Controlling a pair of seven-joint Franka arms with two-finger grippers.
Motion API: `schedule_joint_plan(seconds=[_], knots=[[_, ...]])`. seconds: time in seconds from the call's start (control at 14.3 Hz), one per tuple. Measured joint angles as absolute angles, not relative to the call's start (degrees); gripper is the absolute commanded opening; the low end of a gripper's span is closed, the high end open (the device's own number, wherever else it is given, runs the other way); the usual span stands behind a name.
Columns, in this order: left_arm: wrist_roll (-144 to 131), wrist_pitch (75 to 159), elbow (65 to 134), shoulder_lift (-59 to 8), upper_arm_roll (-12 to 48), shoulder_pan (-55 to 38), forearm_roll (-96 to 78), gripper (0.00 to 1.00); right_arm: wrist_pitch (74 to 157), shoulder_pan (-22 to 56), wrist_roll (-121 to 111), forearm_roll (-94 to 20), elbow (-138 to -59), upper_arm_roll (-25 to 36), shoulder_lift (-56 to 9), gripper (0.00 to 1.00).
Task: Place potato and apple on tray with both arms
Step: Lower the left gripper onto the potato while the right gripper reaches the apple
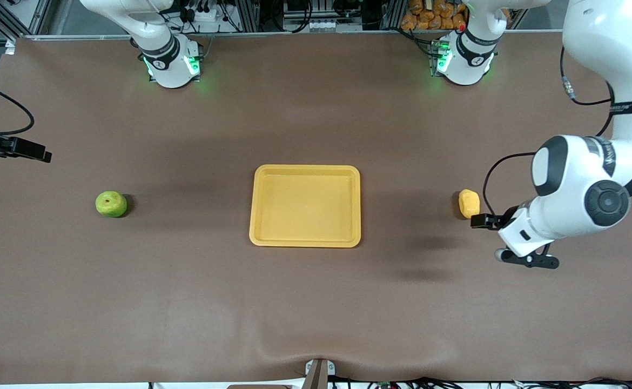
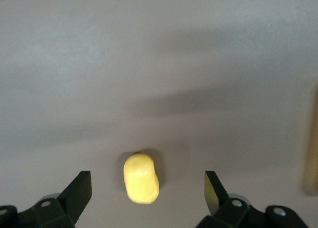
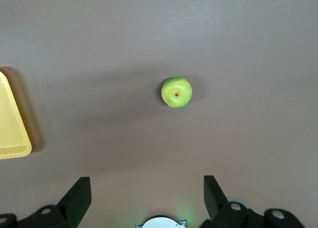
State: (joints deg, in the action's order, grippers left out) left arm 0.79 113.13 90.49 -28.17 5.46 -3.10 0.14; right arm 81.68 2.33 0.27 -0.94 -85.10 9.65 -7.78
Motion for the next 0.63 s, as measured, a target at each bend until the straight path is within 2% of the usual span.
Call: schedule_joint_plan(seconds=[0.35, 0.63], knots=[[-3.17, 117.50, 96.17, -28.07, 5.50, -3.60, 0.16, 1.00, 81.59, 2.00, 0.35, -0.89, -85.12, 9.82, -8.80, 1.00], [-8.75, 125.89, 106.23, -23.87, 5.56, -5.38, 0.77, 1.00, 81.96, 1.26, 0.32, -0.88, -85.14, 10.12, -11.27, 1.00]])
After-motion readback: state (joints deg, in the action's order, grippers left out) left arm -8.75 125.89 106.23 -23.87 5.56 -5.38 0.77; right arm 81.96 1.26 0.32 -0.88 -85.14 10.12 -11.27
